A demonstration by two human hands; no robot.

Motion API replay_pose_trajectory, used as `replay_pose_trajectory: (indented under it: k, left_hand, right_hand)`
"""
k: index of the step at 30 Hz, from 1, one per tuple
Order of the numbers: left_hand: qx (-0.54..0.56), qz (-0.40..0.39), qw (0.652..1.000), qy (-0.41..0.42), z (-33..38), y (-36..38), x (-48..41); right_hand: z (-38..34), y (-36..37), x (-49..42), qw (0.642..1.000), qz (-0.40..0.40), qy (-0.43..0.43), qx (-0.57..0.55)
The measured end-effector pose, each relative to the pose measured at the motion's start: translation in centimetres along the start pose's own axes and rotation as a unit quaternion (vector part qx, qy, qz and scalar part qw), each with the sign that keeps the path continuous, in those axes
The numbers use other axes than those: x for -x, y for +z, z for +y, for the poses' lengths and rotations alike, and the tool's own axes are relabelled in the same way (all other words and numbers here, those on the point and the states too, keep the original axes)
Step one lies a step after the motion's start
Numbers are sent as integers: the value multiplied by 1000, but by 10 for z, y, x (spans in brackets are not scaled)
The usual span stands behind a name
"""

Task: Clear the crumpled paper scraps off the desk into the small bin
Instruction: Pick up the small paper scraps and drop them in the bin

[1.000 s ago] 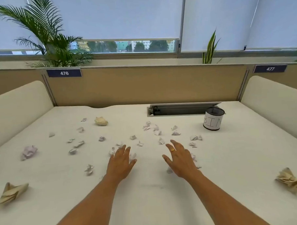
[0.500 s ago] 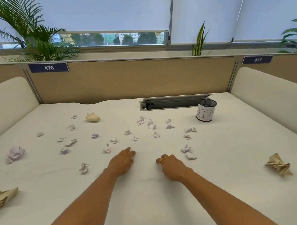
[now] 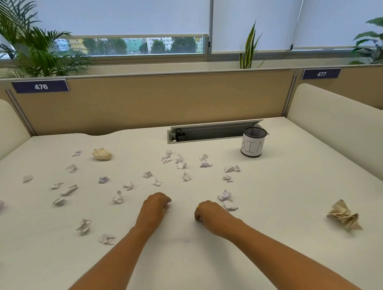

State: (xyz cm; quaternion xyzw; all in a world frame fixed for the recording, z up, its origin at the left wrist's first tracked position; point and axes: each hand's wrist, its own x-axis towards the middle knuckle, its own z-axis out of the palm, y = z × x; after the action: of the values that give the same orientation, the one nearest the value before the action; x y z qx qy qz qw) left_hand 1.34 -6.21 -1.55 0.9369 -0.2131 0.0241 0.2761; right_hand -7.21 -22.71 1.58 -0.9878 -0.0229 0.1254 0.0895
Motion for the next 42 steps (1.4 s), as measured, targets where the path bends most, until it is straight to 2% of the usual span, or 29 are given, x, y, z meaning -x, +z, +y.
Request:
replay_pose_trajectory:
  k: [4,10,14,19,26,29,36,39,42]
  left_hand:
    - [74,29,997,-7,28,13,-9]
    - [149,40,988,-26,62,36,-30]
    - [166,32,986,-2,80,55,-44]
    - [185,46,982,17,93,68,-65]
    - [203,69,977,-11,94,80,-87]
    - [218,85,972,-33,94,84,-93]
    - [234,88,967,-39,100,92,-103]
    - [238,86,967,-39,104,93,-107]
    - [248,93,964,-27,118,91,-119]
  right_hand:
    - [21,-15,-7,1000,-7,-7,-22]
    - [68,-34,-21,984,86,14,-155]
    - [109,-60,-31,972,163,50,-161]
    - [160,-96,-48,946,256,90,-180]
    - [217,-135,-88,880,382,157,-234]
    - [232,-143,-103,858,405,187,-255]
    - [249,-143,-119,867,369,189,-277]
    - [250,-137,-115,849,416,178,-273]
    - [246,-126,-103,816,482,159,-276]
